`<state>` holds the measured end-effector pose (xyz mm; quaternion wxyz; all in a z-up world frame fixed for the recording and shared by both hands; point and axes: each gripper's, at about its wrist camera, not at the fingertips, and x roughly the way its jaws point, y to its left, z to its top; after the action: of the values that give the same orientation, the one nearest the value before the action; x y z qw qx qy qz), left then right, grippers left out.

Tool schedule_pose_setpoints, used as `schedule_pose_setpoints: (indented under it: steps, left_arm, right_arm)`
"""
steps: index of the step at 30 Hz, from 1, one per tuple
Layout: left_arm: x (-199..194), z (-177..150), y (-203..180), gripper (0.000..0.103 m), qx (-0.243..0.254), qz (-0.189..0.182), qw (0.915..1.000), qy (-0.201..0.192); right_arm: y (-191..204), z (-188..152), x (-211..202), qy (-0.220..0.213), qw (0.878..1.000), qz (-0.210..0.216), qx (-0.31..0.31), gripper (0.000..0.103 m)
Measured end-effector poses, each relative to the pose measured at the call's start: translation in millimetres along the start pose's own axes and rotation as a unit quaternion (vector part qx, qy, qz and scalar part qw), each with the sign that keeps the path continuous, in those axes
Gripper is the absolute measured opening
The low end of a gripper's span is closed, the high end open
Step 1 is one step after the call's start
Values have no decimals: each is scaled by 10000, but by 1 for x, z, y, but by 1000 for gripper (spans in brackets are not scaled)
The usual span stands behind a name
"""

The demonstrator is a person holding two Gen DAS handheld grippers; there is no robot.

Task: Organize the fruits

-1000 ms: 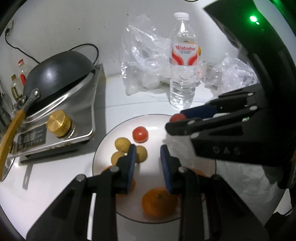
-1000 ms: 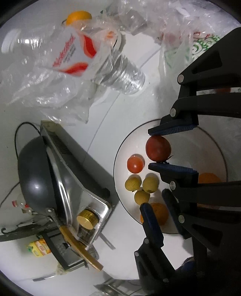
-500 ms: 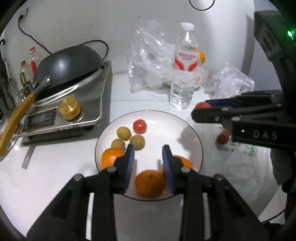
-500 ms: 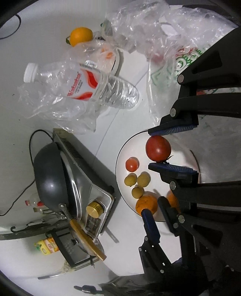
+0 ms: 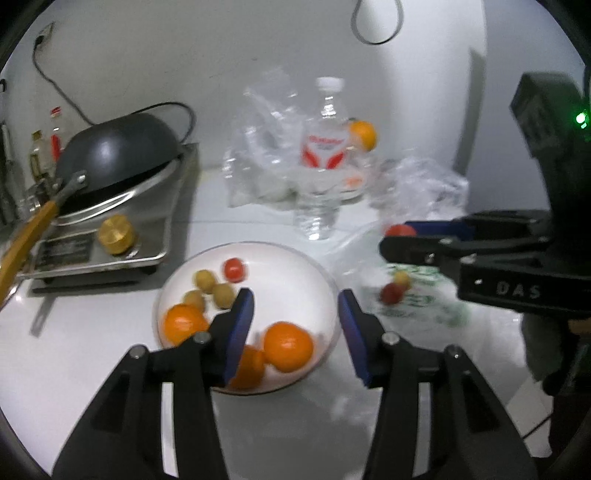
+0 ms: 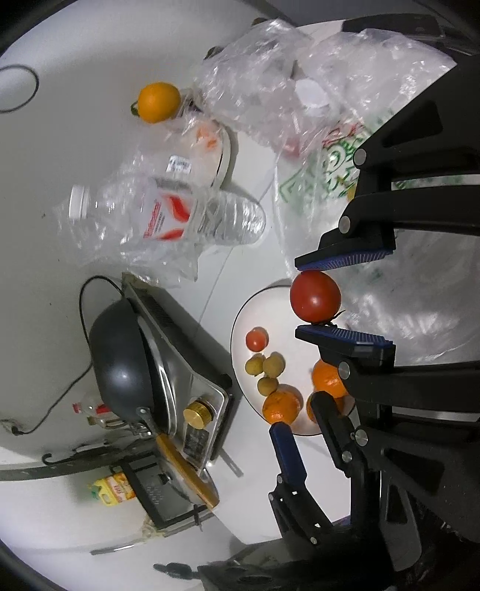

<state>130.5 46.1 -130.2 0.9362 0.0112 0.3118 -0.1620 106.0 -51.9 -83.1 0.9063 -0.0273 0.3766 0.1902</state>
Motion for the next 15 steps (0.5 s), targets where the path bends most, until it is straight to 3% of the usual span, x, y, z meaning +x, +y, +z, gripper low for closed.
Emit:
schedule_pose_setpoints:
  steps: [12,15]
  left_arm:
    - [2,1,-35,49,224,116,9997,-2]
    - [3,-2,-35,49,219,198,9995,60]
  right_arm:
    - [-28,-18,-26,-213,9998,-8,-46,32]
    - [-42,-32,-18,29,10000,-55,48,32]
